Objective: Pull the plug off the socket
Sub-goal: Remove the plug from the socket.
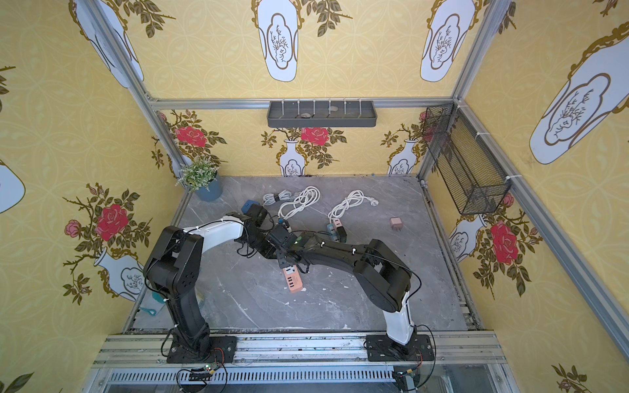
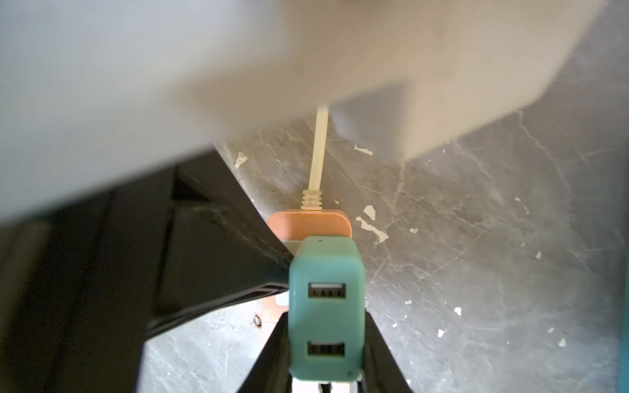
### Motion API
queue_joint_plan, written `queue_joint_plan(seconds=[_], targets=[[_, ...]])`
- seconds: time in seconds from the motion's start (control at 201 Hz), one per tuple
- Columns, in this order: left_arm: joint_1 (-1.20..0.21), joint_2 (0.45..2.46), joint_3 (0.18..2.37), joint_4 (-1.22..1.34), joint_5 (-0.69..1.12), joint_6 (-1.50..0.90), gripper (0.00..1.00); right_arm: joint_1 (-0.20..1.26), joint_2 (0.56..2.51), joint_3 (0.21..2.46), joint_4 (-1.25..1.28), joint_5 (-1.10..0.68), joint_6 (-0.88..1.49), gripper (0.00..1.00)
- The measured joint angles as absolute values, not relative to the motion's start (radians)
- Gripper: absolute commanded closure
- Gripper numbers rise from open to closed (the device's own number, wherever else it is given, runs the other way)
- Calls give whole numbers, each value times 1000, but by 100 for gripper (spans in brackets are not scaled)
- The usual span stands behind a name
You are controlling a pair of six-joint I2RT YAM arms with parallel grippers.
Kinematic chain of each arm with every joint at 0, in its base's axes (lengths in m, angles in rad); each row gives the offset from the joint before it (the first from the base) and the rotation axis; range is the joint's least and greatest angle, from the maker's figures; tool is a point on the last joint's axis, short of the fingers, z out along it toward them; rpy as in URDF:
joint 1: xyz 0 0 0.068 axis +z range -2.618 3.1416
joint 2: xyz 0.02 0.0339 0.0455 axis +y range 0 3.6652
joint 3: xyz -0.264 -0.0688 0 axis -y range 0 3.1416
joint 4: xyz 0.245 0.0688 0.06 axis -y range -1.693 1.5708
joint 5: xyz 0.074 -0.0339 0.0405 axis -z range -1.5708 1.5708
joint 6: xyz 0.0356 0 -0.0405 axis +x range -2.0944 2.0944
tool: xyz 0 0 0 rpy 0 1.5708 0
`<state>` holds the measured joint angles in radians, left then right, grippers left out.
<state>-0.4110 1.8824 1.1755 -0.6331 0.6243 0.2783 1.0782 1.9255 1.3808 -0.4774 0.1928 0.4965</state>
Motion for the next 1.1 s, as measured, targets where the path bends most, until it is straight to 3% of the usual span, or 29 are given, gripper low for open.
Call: queue_joint_plan(seconds=[1.095], targets=[[-413, 1882, 1176, -637, 628, 292, 100, 1105, 1882, 1300, -394, 248, 497, 100]])
